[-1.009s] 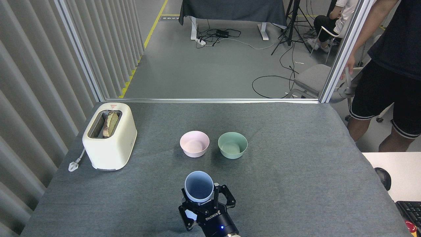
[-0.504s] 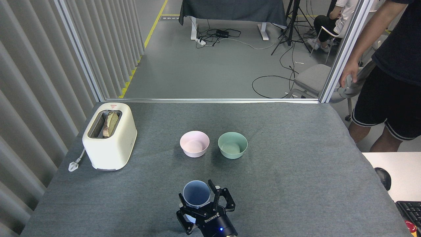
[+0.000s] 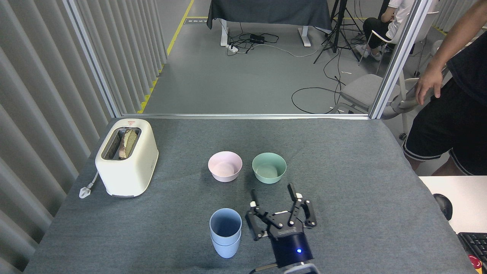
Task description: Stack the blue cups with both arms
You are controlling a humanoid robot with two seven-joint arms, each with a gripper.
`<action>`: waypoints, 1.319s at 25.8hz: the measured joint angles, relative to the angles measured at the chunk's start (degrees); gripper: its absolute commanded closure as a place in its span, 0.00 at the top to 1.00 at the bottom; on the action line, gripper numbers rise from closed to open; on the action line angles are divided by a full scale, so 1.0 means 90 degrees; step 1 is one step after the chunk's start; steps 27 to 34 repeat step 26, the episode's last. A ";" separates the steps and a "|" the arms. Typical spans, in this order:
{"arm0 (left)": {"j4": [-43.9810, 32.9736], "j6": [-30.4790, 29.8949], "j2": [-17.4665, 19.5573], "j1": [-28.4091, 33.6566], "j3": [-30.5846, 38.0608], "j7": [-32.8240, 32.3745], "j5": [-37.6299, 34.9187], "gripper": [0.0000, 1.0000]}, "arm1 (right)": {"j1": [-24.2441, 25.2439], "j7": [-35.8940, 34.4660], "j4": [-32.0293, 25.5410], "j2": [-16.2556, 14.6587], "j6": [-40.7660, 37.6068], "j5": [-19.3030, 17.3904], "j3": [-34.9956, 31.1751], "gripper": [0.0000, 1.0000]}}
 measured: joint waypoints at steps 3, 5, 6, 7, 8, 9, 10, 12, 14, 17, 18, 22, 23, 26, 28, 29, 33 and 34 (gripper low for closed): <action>-0.0005 -0.0034 -0.0019 -0.0029 -0.0005 0.0000 -0.0001 1.00 | 0.0727 -0.0112 -0.0011 -0.0333 -0.0245 -0.0058 -0.0729 1.00; -0.0005 -0.0046 -0.0025 -0.0063 -0.0009 0.0000 -0.0001 1.00 | 0.1259 -0.0306 -0.0003 -0.0483 -0.0486 -0.0115 -0.1136 1.00; -0.0003 -0.0050 -0.0025 -0.0079 -0.0011 0.0000 -0.0001 1.00 | 0.1502 -0.0423 0.0002 -0.0524 -0.0608 -0.0161 -0.1306 1.00; 0.0000 -0.0054 -0.0025 -0.0092 -0.0010 0.0000 -0.0001 1.00 | 0.1767 -0.0573 0.0011 -0.0561 -0.0781 -0.0229 -0.1521 1.00; 0.0005 -0.0054 -0.0025 -0.0109 -0.0009 0.0000 -0.0002 1.00 | 0.1977 -0.0673 0.0012 -0.0594 -0.0931 -0.0295 -0.1674 1.00; 0.0015 -0.0054 -0.0024 -0.0119 -0.0005 0.0000 -0.0005 1.00 | 0.2171 -0.0782 0.0012 -0.0637 -0.1087 -0.0385 -0.1819 1.00; 0.0033 -0.0054 -0.0022 -0.0129 -0.0002 0.0000 -0.0008 1.00 | 0.2334 -0.0830 0.0014 -0.0681 -0.1184 -0.0467 -0.1937 1.00; 0.0096 -0.0044 -0.0014 -0.0184 0.0001 0.0000 -0.0021 1.00 | 0.2561 -0.0942 0.0013 -0.0745 -0.1345 -0.0653 -0.2123 1.00; 0.0181 -0.0027 -0.0007 -0.0251 0.0008 -0.0016 -0.0029 1.00 | 0.2697 -0.0993 0.0013 -0.0781 -0.1439 -0.0779 -0.2284 1.00; 0.0269 -0.0022 -0.0008 -0.0346 0.0047 -0.0044 -0.0027 1.00 | 0.2785 -0.1003 0.0012 -0.0802 -0.1548 -0.0859 -0.2522 1.00; 0.0282 -0.0016 -0.0009 -0.0381 0.0082 -0.0048 -0.0025 1.00 | 0.2795 -0.1005 0.0002 -0.0806 -0.1612 -0.0871 -0.2602 1.00; 0.0307 -0.0005 -0.0011 -0.0447 0.0225 -0.0070 -0.0015 1.00 | 0.2844 -0.1029 -0.0024 -0.0831 -0.1818 -0.0898 -0.2881 1.00; 0.0310 -0.0005 -0.0009 -0.0451 0.0247 -0.0076 -0.0014 1.00 | 0.2852 -0.1023 -0.0031 -0.0835 -0.1844 -0.0900 -0.2925 1.00; 0.0313 -0.0005 -0.0006 -0.0447 0.0292 -0.0083 -0.0009 1.00 | 0.2862 -0.0970 -0.0040 -0.0838 -0.1883 -0.0906 -0.3009 1.00; 0.0313 -0.0005 -0.0006 -0.0447 0.0292 -0.0083 -0.0009 1.00 | 0.2862 -0.0970 -0.0040 -0.0838 -0.1883 -0.0906 -0.3009 1.00; 0.0313 -0.0005 -0.0006 -0.0447 0.0292 -0.0083 -0.0009 1.00 | 0.2862 -0.0970 -0.0040 -0.0838 -0.1883 -0.0906 -0.3009 1.00; 0.0313 -0.0005 -0.0006 -0.0447 0.0292 -0.0083 -0.0009 1.00 | 0.2862 -0.0970 -0.0040 -0.0838 -0.1883 -0.0906 -0.3009 1.00; 0.0313 -0.0005 -0.0006 -0.0447 0.0292 -0.0083 -0.0009 1.00 | 0.2862 -0.0970 -0.0040 -0.0838 -0.1883 -0.0906 -0.3009 1.00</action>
